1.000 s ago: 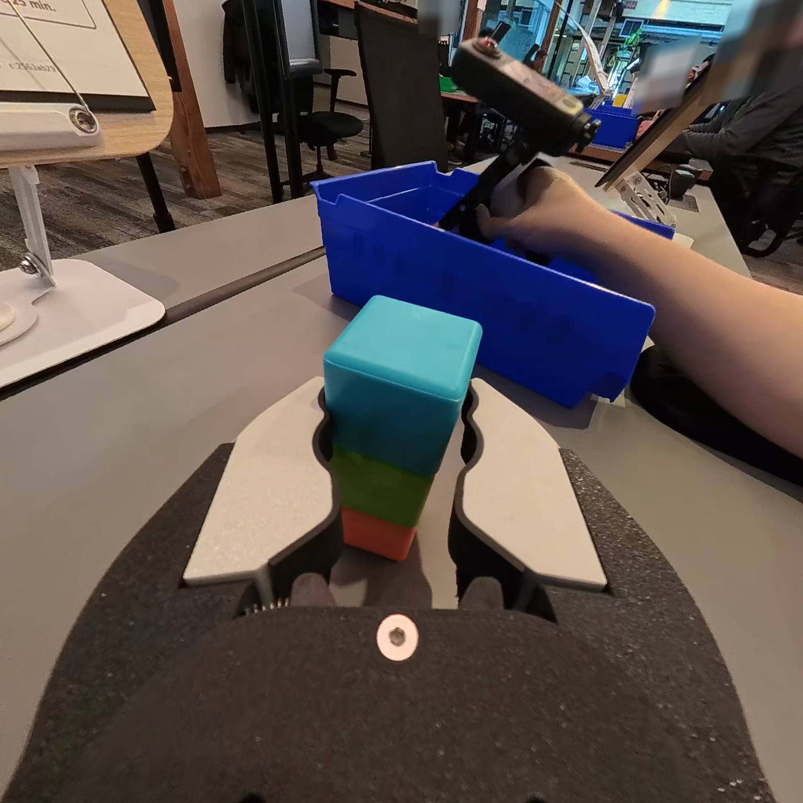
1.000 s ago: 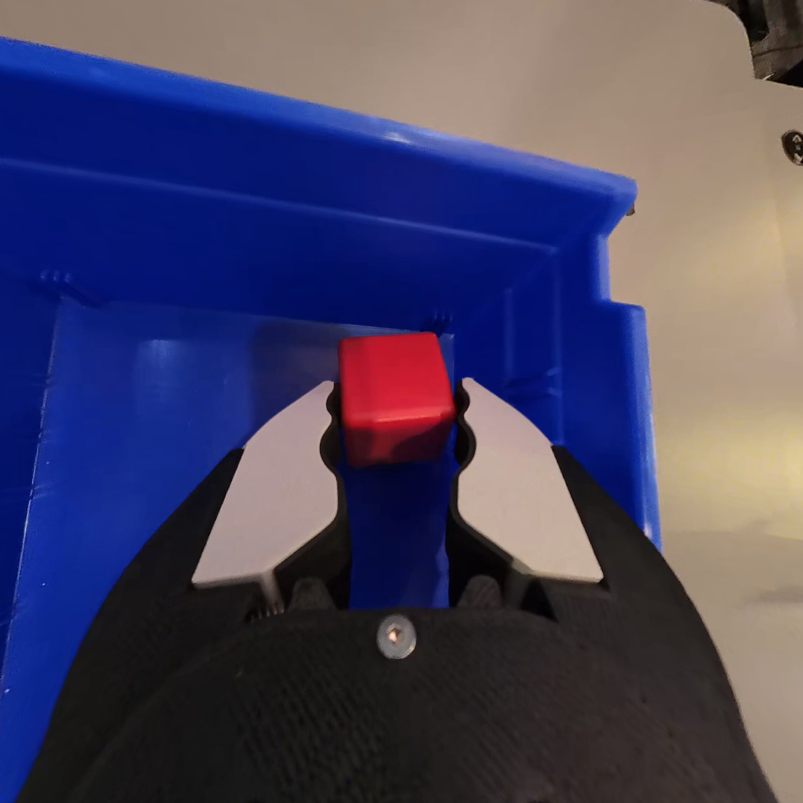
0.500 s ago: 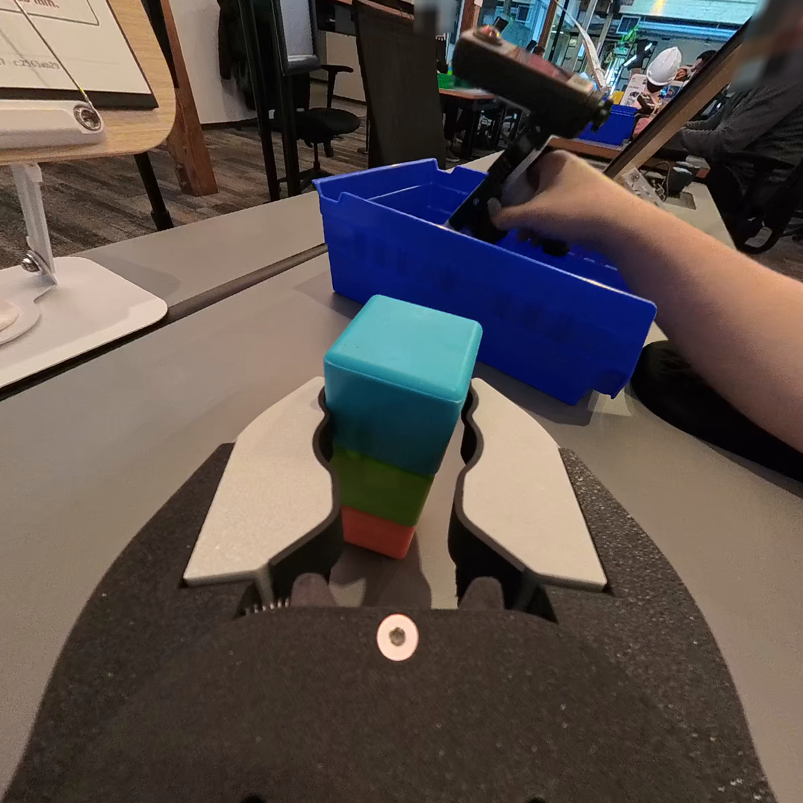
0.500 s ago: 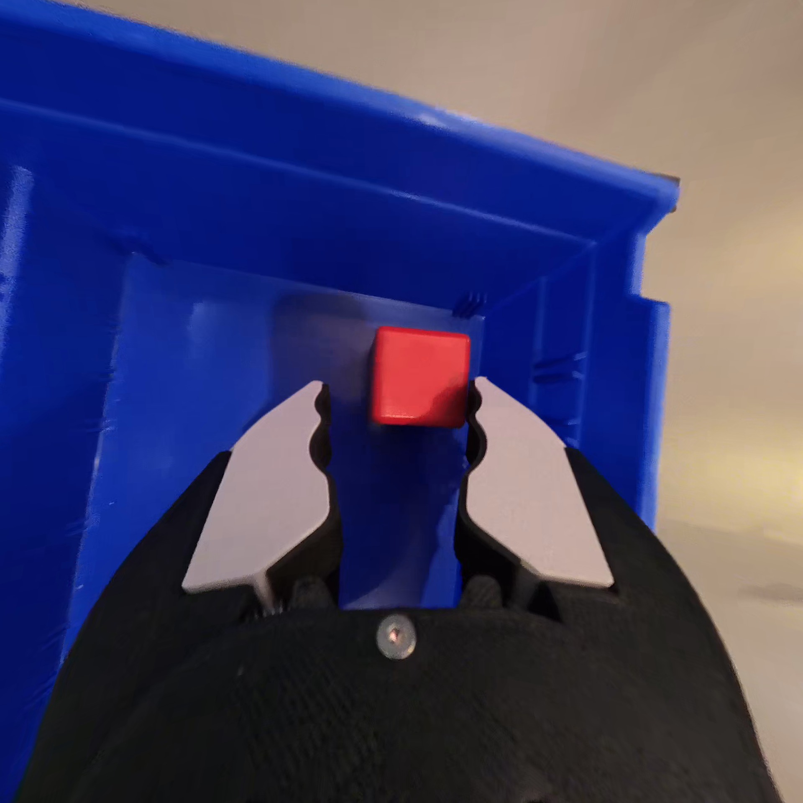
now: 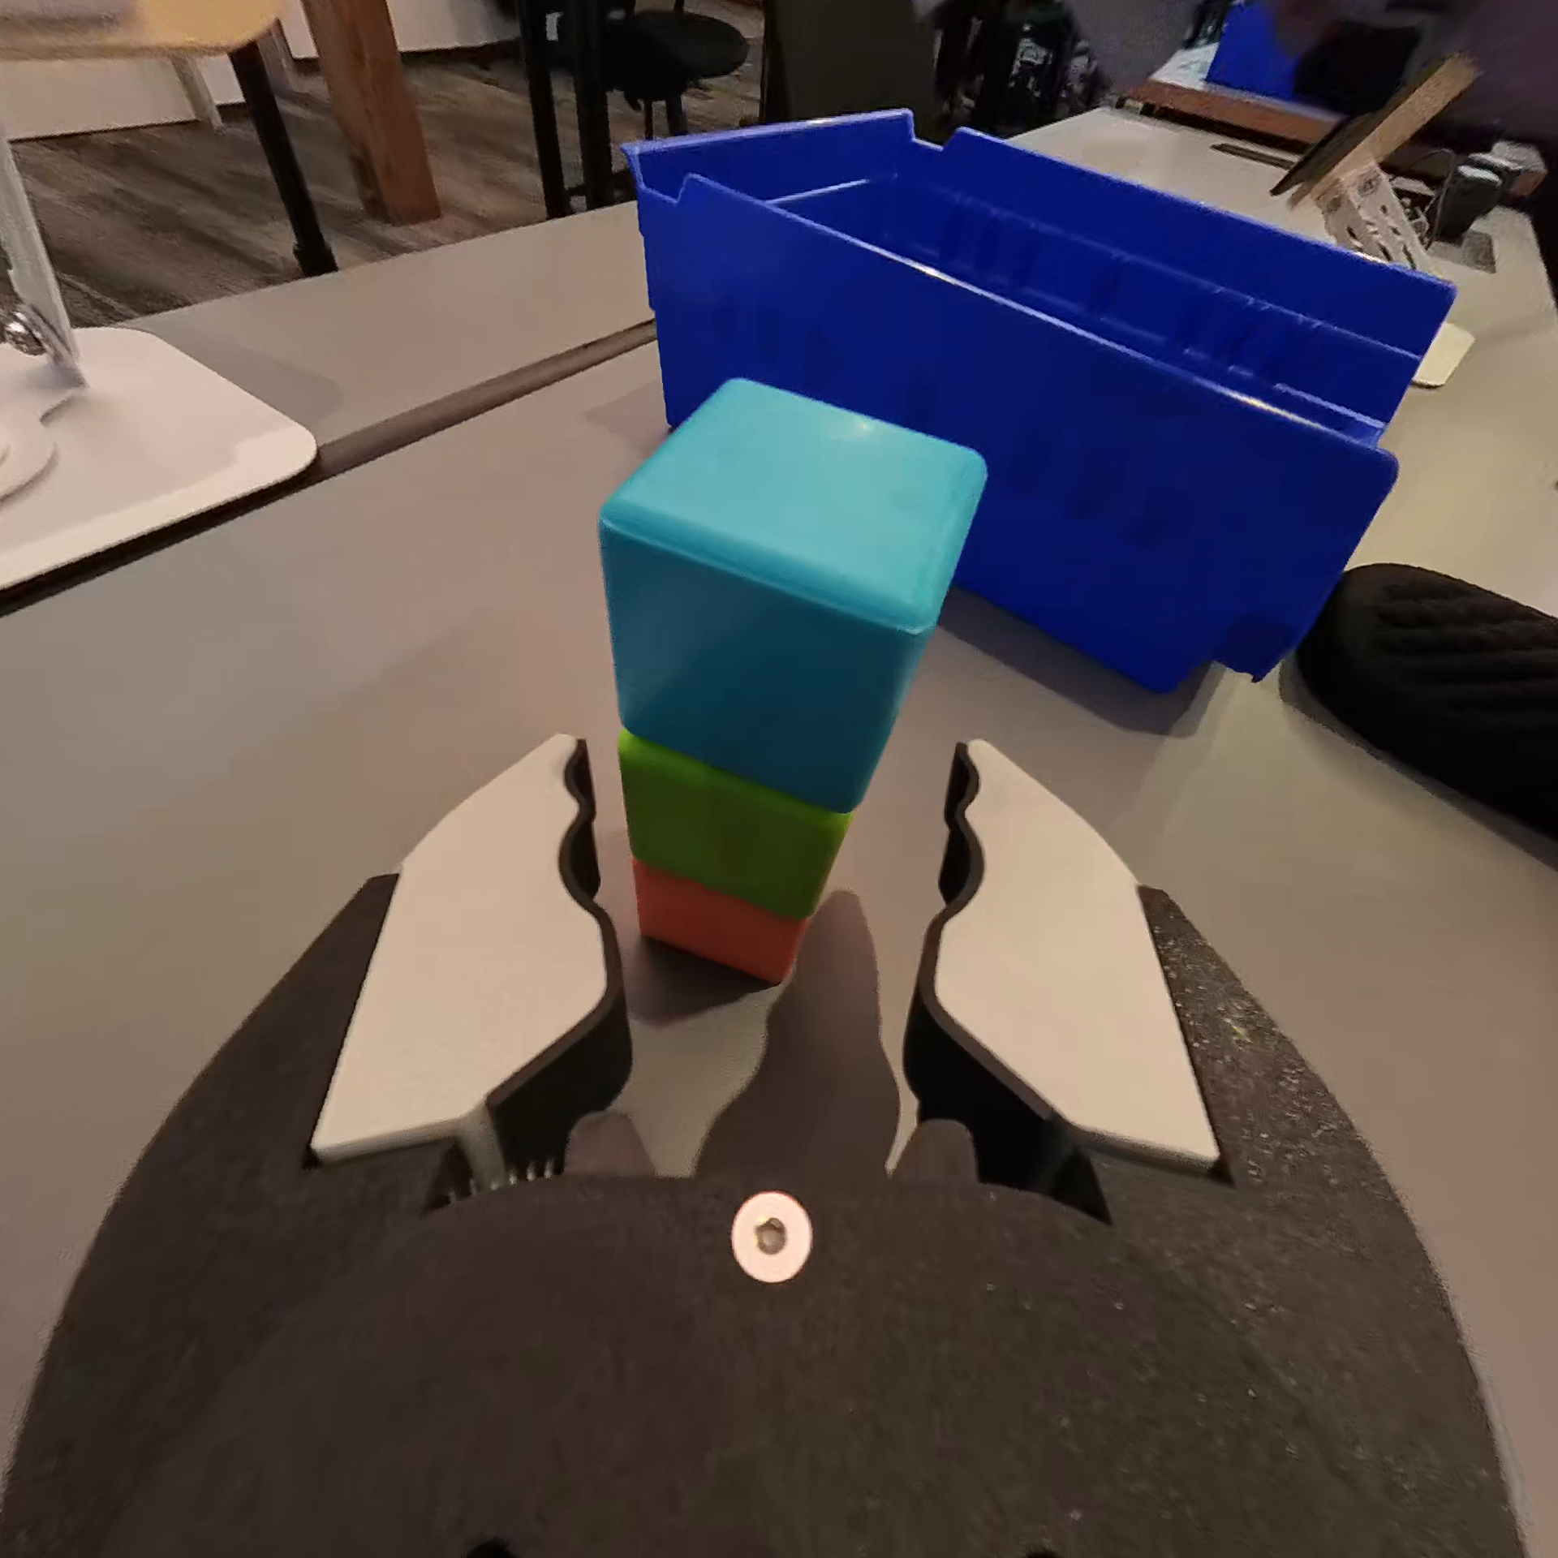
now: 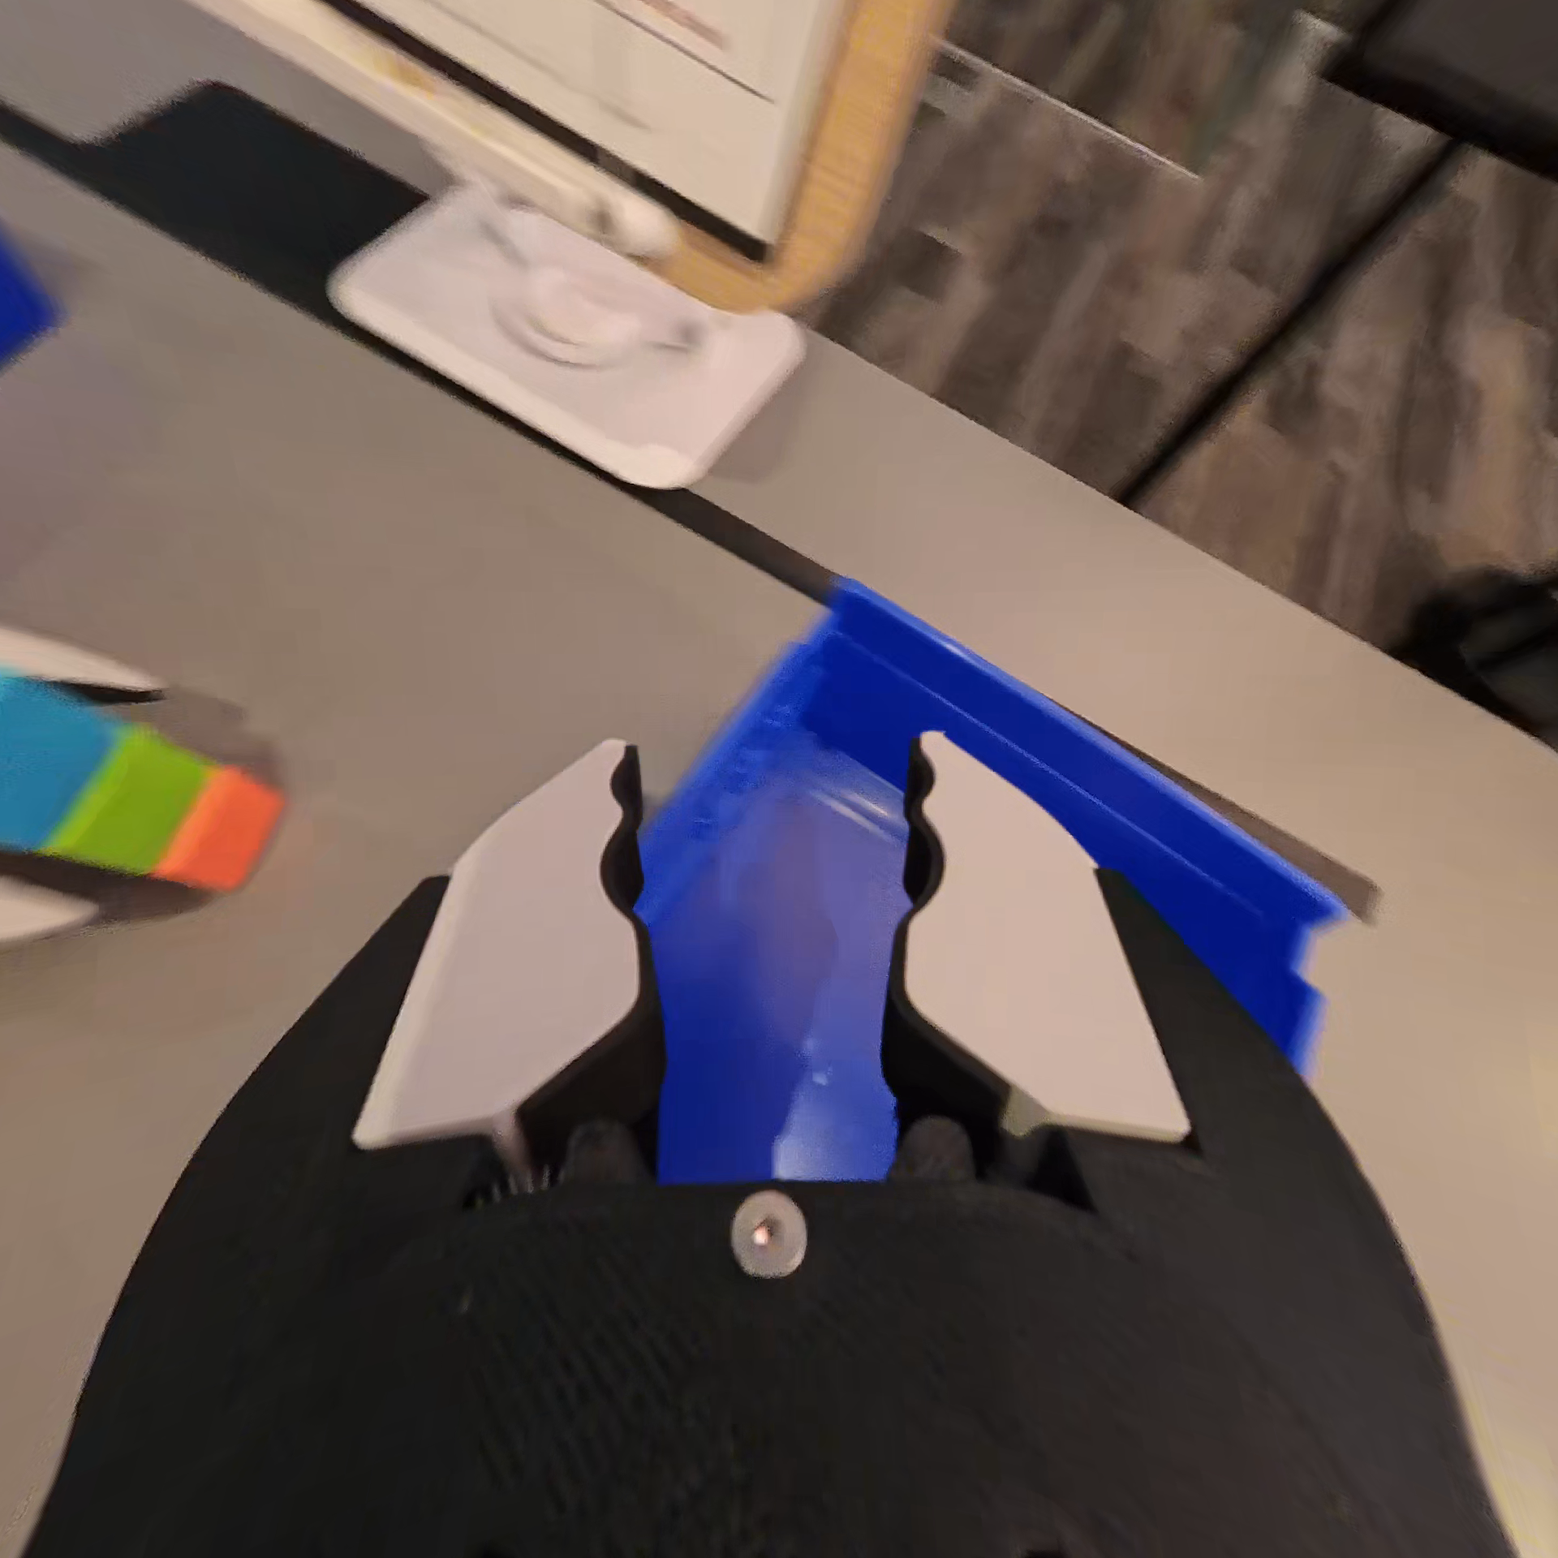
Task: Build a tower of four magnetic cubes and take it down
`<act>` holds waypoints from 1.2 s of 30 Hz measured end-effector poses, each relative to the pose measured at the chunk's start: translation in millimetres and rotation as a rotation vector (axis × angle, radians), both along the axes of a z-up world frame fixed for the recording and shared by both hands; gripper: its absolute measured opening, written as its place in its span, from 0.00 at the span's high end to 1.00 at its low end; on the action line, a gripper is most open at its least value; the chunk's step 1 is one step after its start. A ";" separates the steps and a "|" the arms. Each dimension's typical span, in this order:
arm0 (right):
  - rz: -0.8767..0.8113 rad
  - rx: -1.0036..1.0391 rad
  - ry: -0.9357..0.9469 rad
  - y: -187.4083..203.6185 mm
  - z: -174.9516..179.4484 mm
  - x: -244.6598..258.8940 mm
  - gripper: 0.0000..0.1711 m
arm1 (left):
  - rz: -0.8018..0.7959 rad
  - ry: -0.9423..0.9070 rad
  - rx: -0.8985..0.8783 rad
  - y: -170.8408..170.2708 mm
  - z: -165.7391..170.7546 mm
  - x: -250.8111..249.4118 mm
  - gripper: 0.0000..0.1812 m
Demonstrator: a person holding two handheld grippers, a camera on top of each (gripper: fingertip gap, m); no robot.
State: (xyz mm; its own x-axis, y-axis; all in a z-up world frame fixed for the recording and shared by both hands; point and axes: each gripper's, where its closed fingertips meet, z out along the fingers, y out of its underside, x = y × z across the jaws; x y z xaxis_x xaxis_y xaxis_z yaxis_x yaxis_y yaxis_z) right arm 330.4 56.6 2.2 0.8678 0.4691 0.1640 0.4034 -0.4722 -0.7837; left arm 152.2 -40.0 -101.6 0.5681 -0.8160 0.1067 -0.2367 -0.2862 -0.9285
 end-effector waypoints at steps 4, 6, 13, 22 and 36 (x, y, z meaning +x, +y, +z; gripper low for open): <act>0.394 -0.052 0.085 -43.7 8.8 -84.8 0.64 | 0.012 0.007 -0.025 2.8 -3.1 -2.6 0.62; 0.567 -0.055 0.117 -63.8 9.1 -119.3 0.63 | -0.004 0.007 -0.039 1.9 -4.2 -1.8 0.66; 0.837 -0.093 0.027 -88.2 -32.4 -183.4 0.57 | -0.024 0.038 -0.019 3.2 -6.5 -0.9 0.70; 0.937 -0.124 -0.060 -97.5 -61.4 -201.2 0.67 | -0.048 0.042 -0.015 2.4 -6.9 0.8 0.70; 0.942 -0.150 0.221 -99.3 -24.4 -201.7 0.70 | -0.057 0.074 0.010 3.5 -8.3 4.0 0.71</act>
